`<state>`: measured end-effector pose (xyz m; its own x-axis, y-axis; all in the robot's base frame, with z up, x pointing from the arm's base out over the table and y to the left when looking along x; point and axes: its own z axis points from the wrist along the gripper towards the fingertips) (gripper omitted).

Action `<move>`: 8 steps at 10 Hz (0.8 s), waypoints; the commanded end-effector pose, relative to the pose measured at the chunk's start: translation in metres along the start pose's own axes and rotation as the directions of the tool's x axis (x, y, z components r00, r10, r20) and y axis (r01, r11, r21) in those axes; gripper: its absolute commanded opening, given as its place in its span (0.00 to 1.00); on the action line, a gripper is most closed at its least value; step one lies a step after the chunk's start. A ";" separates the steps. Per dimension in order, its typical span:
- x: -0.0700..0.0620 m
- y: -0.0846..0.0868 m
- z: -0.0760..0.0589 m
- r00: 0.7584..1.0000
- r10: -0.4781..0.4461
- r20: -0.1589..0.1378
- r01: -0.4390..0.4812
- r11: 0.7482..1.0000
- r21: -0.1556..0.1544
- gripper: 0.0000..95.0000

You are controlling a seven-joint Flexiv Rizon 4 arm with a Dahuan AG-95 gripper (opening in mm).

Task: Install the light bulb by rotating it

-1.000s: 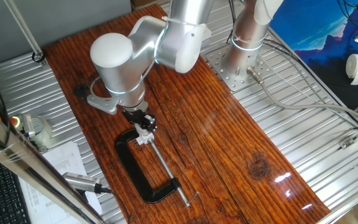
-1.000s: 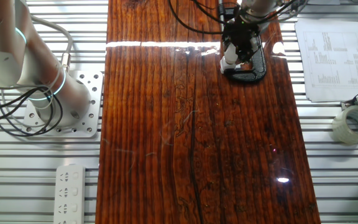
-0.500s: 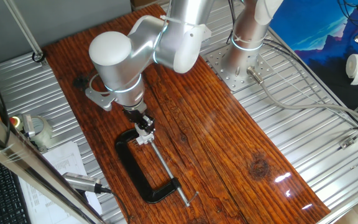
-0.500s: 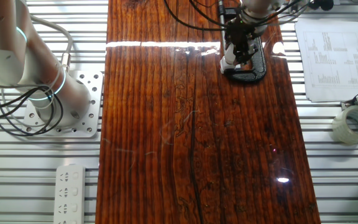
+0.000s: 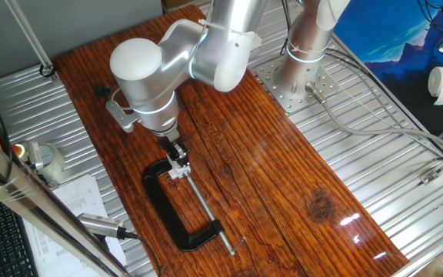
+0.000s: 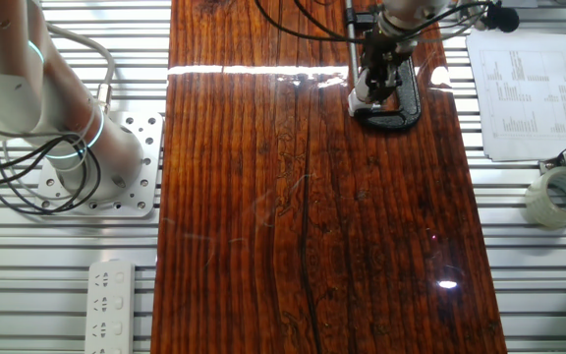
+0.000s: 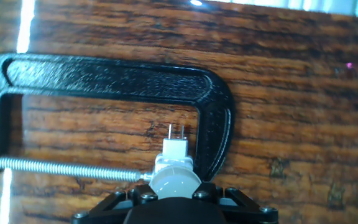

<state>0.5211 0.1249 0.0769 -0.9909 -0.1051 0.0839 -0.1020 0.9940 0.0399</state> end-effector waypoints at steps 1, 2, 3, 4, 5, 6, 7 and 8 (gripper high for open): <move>0.000 -0.001 0.000 0.987 0.161 -0.005 -0.161 0.987 -0.025 0.00; 0.000 0.000 -0.001 0.980 0.199 -0.007 -0.200 0.979 -0.034 0.00; 0.000 0.000 -0.001 0.968 0.252 -0.010 -0.252 0.967 -0.041 0.00; 0.000 0.000 0.000 0.958 0.286 -0.014 -0.287 0.957 -0.042 0.00; 0.000 0.000 0.000 0.950 0.311 -0.015 -0.311 0.949 -0.043 0.00; 0.000 0.000 0.000 0.941 0.338 -0.016 -0.339 0.940 -0.043 0.00; 0.000 -0.001 0.000 0.937 0.348 -0.016 -0.348 0.937 -0.040 0.00; 0.000 -0.001 0.000 0.937 0.348 -0.017 -0.349 0.937 -0.037 0.00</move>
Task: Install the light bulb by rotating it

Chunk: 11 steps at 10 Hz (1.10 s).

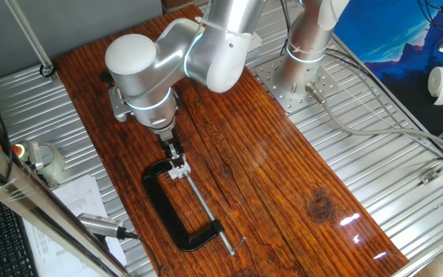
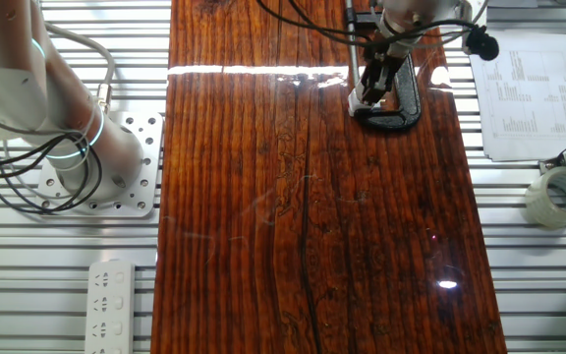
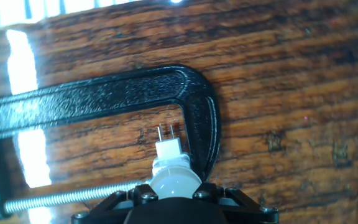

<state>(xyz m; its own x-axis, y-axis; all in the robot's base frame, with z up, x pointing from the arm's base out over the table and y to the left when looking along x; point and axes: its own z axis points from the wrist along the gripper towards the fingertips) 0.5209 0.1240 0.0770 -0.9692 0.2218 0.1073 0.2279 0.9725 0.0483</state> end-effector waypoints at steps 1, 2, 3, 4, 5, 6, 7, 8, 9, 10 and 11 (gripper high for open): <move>0.000 0.000 0.000 1.000 0.026 0.000 -0.026 1.000 0.004 0.00; 0.000 0.000 0.000 1.000 0.009 -0.001 -0.009 1.000 0.005 0.00; 0.000 0.000 0.000 1.000 -0.004 -0.002 0.004 1.000 0.004 0.00; 0.000 0.000 0.000 1.000 -0.020 -0.003 0.020 1.000 0.004 0.00; 0.000 0.000 0.000 1.000 -0.026 -0.004 0.026 1.000 0.003 0.00; 0.000 0.000 0.000 0.999 -0.034 -0.005 0.034 0.999 0.002 0.20; 0.000 0.000 0.000 0.999 -0.033 -0.005 0.033 0.999 0.004 0.20; 0.000 0.000 0.000 0.999 -0.049 -0.003 0.049 0.999 0.014 0.60; 0.000 0.000 0.000 0.999 -0.054 -0.001 0.054 0.998 0.014 0.60; 0.000 0.001 0.000 0.998 -0.056 -0.002 0.056 0.998 0.003 0.80; 0.000 0.001 0.000 0.998 -0.062 -0.002 0.062 0.998 0.003 0.80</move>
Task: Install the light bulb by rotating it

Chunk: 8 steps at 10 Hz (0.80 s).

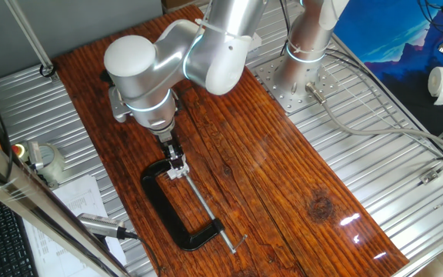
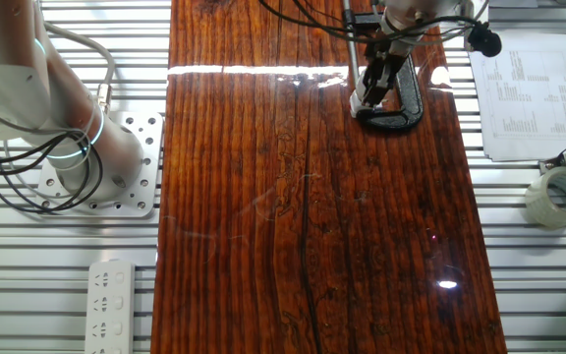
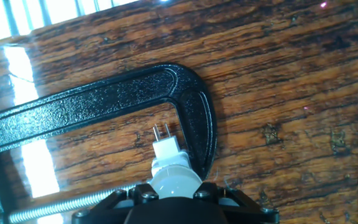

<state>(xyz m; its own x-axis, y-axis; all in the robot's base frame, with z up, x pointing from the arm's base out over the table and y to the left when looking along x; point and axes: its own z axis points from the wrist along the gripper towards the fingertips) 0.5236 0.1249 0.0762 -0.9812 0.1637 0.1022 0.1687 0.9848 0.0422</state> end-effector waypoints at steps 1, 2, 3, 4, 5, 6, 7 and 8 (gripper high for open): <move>0.002 -0.001 -0.001 1.000 -0.015 -0.004 0.015 1.000 -0.009 0.80; 0.002 -0.001 -0.002 0.999 -0.045 -0.002 0.045 0.999 -0.003 0.80; 0.002 -0.001 -0.003 0.997 -0.082 -0.001 0.082 0.997 0.005 1.00; 0.000 0.000 -0.007 0.990 -0.142 -0.001 0.142 0.990 0.007 1.00; -0.002 0.004 -0.014 0.963 -0.271 -0.010 0.271 0.962 0.040 1.00; -0.003 0.006 -0.018 0.928 -0.371 -0.022 0.372 0.926 0.070 1.00; -0.004 0.006 -0.022 0.885 -0.465 -0.029 0.466 0.881 0.086 1.00; -0.003 0.007 -0.026 0.816 -0.577 -0.032 0.577 0.813 0.080 1.00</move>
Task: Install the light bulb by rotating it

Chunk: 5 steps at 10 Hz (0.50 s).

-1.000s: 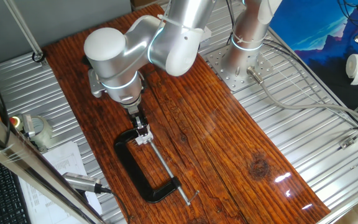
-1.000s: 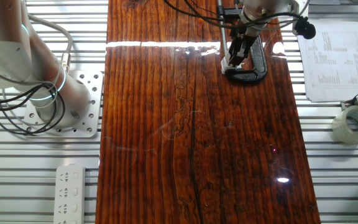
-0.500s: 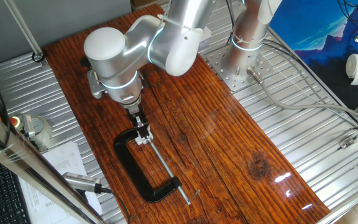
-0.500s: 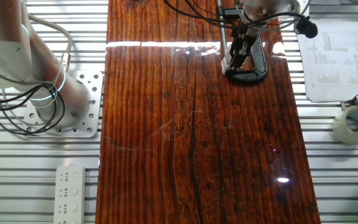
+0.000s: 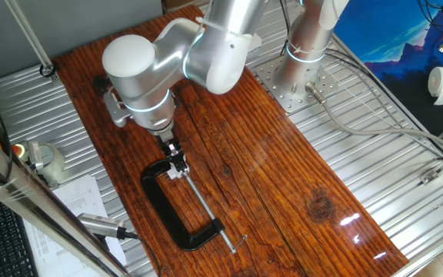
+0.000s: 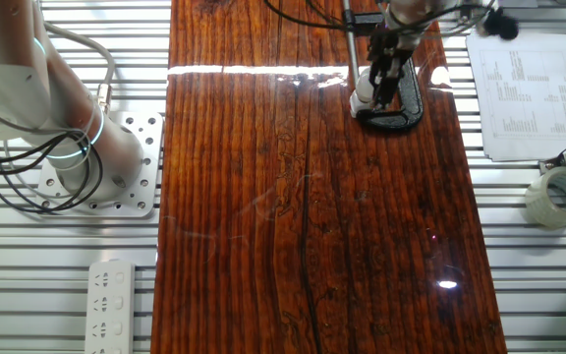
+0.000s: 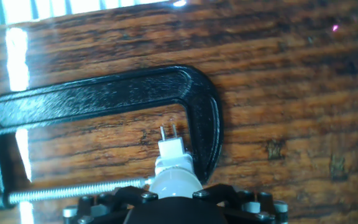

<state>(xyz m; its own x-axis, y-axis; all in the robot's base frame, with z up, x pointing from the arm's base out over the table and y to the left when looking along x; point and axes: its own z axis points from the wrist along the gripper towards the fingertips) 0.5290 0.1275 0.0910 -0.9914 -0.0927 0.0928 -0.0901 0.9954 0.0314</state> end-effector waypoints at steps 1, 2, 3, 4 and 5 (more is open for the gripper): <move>0.000 0.003 -0.012 0.907 -0.421 -0.020 0.422 0.905 0.049 1.00; 0.000 0.003 -0.013 0.790 -0.612 -0.037 0.613 0.788 0.054 1.00; 0.000 0.003 -0.013 0.703 -0.710 -0.043 0.711 0.701 0.054 1.00; 0.000 0.004 -0.014 0.552 -0.832 -0.055 0.834 0.550 0.046 1.00; 0.000 0.004 -0.014 0.478 -0.876 -0.061 0.878 0.477 0.043 1.00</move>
<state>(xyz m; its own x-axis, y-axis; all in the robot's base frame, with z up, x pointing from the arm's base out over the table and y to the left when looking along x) 0.5303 0.1291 0.1005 -0.7933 -0.6024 0.0889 -0.6022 0.7977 0.0313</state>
